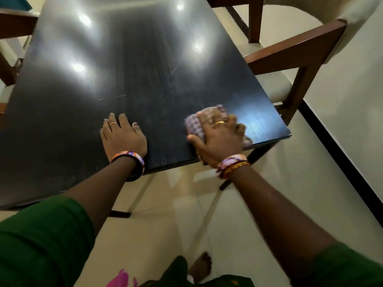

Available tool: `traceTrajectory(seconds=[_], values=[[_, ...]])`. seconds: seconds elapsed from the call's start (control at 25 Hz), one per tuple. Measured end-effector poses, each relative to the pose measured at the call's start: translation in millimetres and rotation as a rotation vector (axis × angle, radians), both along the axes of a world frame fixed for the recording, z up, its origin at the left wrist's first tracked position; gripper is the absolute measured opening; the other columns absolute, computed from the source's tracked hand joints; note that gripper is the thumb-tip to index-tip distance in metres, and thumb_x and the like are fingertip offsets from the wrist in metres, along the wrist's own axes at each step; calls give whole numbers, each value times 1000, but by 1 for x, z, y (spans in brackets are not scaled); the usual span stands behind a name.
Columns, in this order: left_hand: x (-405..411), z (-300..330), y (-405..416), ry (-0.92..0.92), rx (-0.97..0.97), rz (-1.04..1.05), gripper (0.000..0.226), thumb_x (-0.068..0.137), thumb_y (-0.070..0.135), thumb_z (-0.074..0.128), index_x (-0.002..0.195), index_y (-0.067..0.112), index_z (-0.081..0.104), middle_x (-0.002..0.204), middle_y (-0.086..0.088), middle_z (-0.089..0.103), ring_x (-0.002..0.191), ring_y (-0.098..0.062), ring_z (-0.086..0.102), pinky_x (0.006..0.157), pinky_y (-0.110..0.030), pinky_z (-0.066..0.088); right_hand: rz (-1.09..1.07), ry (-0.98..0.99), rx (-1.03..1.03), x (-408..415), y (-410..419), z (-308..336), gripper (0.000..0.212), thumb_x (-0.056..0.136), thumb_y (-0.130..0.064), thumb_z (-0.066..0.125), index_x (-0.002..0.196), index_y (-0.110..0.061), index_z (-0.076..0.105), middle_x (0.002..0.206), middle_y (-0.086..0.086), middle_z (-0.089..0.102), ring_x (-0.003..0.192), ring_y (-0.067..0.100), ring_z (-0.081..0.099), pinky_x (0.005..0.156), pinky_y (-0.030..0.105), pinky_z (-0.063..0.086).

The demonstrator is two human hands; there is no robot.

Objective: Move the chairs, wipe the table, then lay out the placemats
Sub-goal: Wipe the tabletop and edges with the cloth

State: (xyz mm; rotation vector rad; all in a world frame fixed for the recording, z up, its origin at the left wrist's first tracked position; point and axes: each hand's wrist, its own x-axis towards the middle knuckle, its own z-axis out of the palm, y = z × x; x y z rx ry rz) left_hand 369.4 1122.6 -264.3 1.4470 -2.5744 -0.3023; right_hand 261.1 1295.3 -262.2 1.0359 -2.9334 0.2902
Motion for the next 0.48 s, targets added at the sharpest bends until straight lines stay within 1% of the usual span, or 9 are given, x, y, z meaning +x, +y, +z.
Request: traceTrajectory(seconds=[0.08, 0.12, 0.16, 0.2, 0.24, 0.28, 0.36, 0.44, 0.48], values=[[3, 0, -1, 12, 4, -4, 48, 98, 25, 34, 142, 6, 32, 153, -18, 26, 144, -34, 19, 119, -46, 15, 247, -32, 16, 43, -35, 0, 67, 84, -62, 29, 146, -35, 27, 155, 5, 25, 136, 35, 23, 98, 44, 11], [3, 0, -1, 20, 4, -6, 48, 98, 24, 34, 142, 6, 32, 153, -18, 26, 144, -33, 19, 119, -46, 15, 311, -42, 21, 46, -41, 0, 63, 88, -60, 32, 146, -37, 25, 157, 3, 22, 137, 35, 21, 99, 44, 10], [4, 0, -1, 27, 4, -7, 47, 98, 23, 34, 142, 6, 33, 153, -18, 26, 144, -33, 19, 119, -45, 15, 326, -50, 31, 33, -39, 1, 61, 90, -59, 33, 146, -40, 22, 157, 2, 19, 138, 34, 19, 102, 45, 11], [4, 0, -1, 32, 5, -5, 47, 98, 23, 34, 142, 6, 33, 153, -17, 26, 144, -33, 19, 119, -45, 15, 272, -44, 32, 11, -31, 2, 60, 90, -60, 31, 146, -42, 20, 158, 1, 17, 138, 34, 18, 105, 47, 13], [5, -1, -1, 33, 6, -3, 47, 99, 23, 34, 142, 6, 33, 153, -17, 26, 144, -32, 19, 119, -45, 15, 165, -30, 29, -16, -18, 1, 59, 91, -60, 29, 146, -43, 18, 158, 2, 16, 138, 34, 19, 106, 49, 15], [5, -1, -1, 33, 6, -1, 47, 99, 23, 34, 142, 6, 33, 153, -17, 26, 144, -32, 19, 119, -44, 15, 32, -25, 44, -46, 1, 2, 59, 92, -59, 28, 147, -41, 17, 157, 4, 17, 138, 35, 19, 107, 51, 18], [4, -1, 0, 29, 0, 4, 47, 98, 22, 34, 142, 6, 33, 153, -17, 26, 144, -33, 19, 119, -45, 15, -233, -69, 77, -95, 39, 8, 58, 94, -55, 27, 148, -36, 17, 156, 9, 18, 137, 38, 19, 108, 54, 17], [3, -1, 1, 24, -2, 15, 47, 98, 22, 34, 142, 6, 33, 153, -17, 26, 144, -33, 19, 119, -45, 15, -412, -117, 66, -106, 54, 15, 59, 95, -52, 29, 148, -31, 19, 156, 9, 16, 136, 42, 18, 109, 58, 16], [3, -1, 1, 25, 2, 14, 47, 98, 22, 34, 142, 6, 33, 153, -17, 26, 144, -33, 19, 119, -45, 15, -440, -120, 54, -99, 47, 16, 59, 95, -51, 31, 148, -29, 20, 156, 10, 16, 135, 43, 18, 108, 58, 17]])
